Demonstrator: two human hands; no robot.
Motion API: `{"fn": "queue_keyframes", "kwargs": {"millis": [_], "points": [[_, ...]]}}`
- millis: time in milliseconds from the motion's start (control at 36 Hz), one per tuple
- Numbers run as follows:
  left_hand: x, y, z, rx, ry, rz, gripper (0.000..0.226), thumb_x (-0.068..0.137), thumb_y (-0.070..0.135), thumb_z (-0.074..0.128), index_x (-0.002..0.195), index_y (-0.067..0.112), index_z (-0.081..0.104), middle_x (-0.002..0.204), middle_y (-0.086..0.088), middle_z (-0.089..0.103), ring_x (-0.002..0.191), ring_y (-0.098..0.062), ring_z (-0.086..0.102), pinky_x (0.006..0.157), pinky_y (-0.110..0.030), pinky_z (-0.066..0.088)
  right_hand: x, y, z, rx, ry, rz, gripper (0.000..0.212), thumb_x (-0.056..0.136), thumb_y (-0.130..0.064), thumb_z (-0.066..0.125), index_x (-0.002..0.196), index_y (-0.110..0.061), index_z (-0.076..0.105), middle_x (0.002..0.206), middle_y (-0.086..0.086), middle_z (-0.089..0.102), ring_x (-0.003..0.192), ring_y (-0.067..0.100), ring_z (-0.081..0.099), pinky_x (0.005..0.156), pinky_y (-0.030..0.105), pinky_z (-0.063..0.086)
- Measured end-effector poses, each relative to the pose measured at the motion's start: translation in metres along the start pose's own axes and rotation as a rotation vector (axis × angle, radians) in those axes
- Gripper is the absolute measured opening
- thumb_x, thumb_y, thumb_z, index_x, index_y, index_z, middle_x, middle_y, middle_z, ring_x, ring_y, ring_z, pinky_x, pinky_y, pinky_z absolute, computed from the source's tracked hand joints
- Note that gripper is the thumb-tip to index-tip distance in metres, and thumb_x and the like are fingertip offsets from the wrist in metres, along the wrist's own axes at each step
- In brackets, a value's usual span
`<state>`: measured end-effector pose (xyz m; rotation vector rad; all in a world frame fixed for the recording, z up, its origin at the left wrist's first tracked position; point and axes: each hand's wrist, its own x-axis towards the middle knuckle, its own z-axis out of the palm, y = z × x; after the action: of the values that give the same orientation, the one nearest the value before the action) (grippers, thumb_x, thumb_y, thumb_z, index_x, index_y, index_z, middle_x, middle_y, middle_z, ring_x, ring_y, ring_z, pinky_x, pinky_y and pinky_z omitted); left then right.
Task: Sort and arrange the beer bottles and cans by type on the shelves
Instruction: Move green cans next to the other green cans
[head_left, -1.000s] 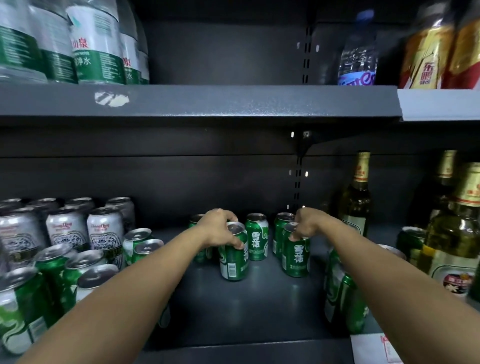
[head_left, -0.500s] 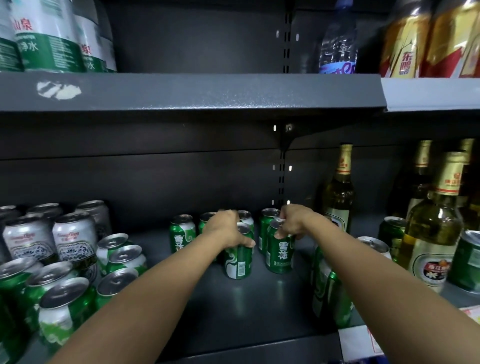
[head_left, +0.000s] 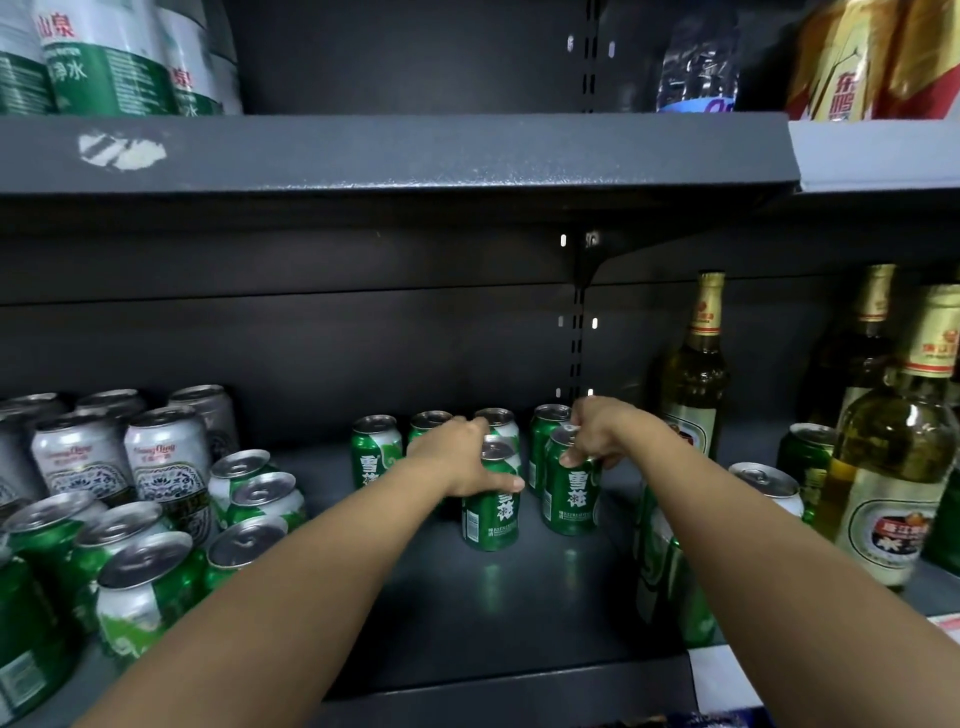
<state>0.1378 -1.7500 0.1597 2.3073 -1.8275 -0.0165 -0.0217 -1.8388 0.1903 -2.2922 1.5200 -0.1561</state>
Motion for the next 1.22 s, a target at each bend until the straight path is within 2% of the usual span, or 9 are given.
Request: {"fn": "queue_keyframes", "kwargs": {"millis": [250, 694, 806, 889, 944, 1000, 1083, 1139, 1222], "points": [[0.001, 0.003, 0.008, -0.216, 0.082, -0.059, 0.077, 0.074, 0.038, 0.082, 0.137, 0.016, 0.044, 0.136, -0.005, 0.054, 0.123, -0.024, 0.051, 0.099, -0.032, 0.043, -0.002, 0.001, -0.001, 0.01, -0.014, -0.005, 0.062, 0.083, -0.02, 0.075, 0.134, -0.001, 0.046, 0.13, 0.018, 0.056, 0.107, 0.032, 0.063, 0.091, 0.042, 0.054], [-0.008, 0.002, -0.002, -0.136, 0.091, -0.046, 0.081, 0.079, 0.047, 0.074, 0.144, 0.021, 0.034, 0.142, -0.008, 0.041, 0.13, -0.029, 0.044, 0.103, -0.041, 0.042, -0.004, 0.002, 0.003, -0.167, 0.034, -0.029, 0.062, 0.083, -0.034, 0.074, 0.134, -0.011, 0.047, 0.137, 0.01, 0.052, 0.121, 0.027, 0.053, 0.1, 0.038, 0.046], [-0.016, -0.021, -0.033, -0.053, 0.212, -0.129, 0.058, 0.087, 0.051, 0.063, 0.133, 0.018, 0.051, 0.134, -0.008, 0.055, 0.123, -0.027, 0.052, 0.097, -0.036, 0.046, -0.02, -0.027, 0.003, -0.318, 0.307, -0.1, 0.05, 0.088, -0.047, 0.06, 0.129, -0.02, 0.05, 0.128, 0.008, 0.057, 0.12, 0.027, 0.052, 0.099, 0.039, 0.037], [-0.028, -0.048, -0.056, 0.016, 0.242, -0.25, 0.043, 0.094, 0.042, 0.056, 0.126, 0.013, 0.056, 0.131, -0.011, 0.057, 0.12, -0.029, 0.055, 0.091, -0.033, 0.045, -0.034, -0.064, 0.011, -0.287, 0.457, -0.289, 0.033, 0.093, -0.04, 0.052, 0.115, -0.017, 0.058, 0.114, 0.008, 0.064, 0.109, 0.028, 0.058, 0.089, 0.034, 0.039], [-0.038, -0.07, -0.065, 0.041, 0.248, -0.319, 0.037, 0.094, 0.032, 0.054, 0.123, 0.01, 0.058, 0.131, -0.013, 0.058, 0.119, -0.031, 0.056, 0.09, -0.034, 0.046, -0.042, -0.09, 0.023, -0.127, 0.36, -0.477, 0.021, 0.09, -0.034, 0.057, 0.106, -0.021, 0.061, 0.108, 0.004, 0.066, 0.105, 0.026, 0.061, 0.085, 0.033, 0.045], [-0.05, -0.09, -0.07, 0.021, 0.247, -0.368, 0.032, 0.091, 0.022, 0.052, 0.119, 0.008, 0.061, 0.128, -0.016, 0.06, 0.116, -0.032, 0.057, 0.091, -0.036, 0.047, -0.048, -0.114, 0.042, 0.043, 0.09, -0.624, 0.013, 0.087, -0.032, 0.066, 0.094, -0.021, 0.063, 0.094, 0.002, 0.065, 0.091, 0.022, 0.063, 0.081, 0.034, 0.05], [-0.068, -0.112, -0.07, -0.043, 0.233, -0.405, 0.03, 0.088, 0.015, 0.049, 0.112, 0.008, 0.066, 0.12, -0.016, 0.065, 0.111, -0.032, 0.06, 0.094, -0.037, 0.049, -0.062, -0.145, 0.072, 0.099, -0.325, -0.69, 0.04, 0.08, -0.041, 0.076, 0.105, -0.014, 0.061, 0.098, 0.014, 0.067, 0.08, 0.019, 0.057, 0.078, 0.039, 0.05], [-0.078, -0.119, -0.069, -0.057, 0.22, -0.398, 0.026, 0.089, 0.013, 0.048, 0.107, 0.009, 0.067, 0.117, -0.015, 0.066, 0.11, -0.031, 0.061, 0.093, -0.037, 0.049, -0.072, -0.162, 0.086, 0.004, -0.386, -0.741, 0.054, 0.078, -0.048, 0.075, 0.117, -0.016, 0.056, 0.108, 0.009, 0.063, 0.089, 0.019, 0.055, 0.081, 0.034, 0.046], [-0.088, -0.126, -0.067, -0.07, 0.193, -0.393, 0.023, 0.091, 0.012, 0.047, 0.102, 0.014, 0.068, 0.114, -0.012, 0.067, 0.107, -0.03, 0.061, 0.091, -0.035, 0.049, -0.085, -0.18, 0.094, -0.113, -0.25, -0.827, 0.065, 0.076, -0.056, 0.072, 0.125, -0.016, 0.053, 0.115, -0.001, 0.056, 0.103, 0.017, 0.055, 0.09, 0.033, 0.047]]}}
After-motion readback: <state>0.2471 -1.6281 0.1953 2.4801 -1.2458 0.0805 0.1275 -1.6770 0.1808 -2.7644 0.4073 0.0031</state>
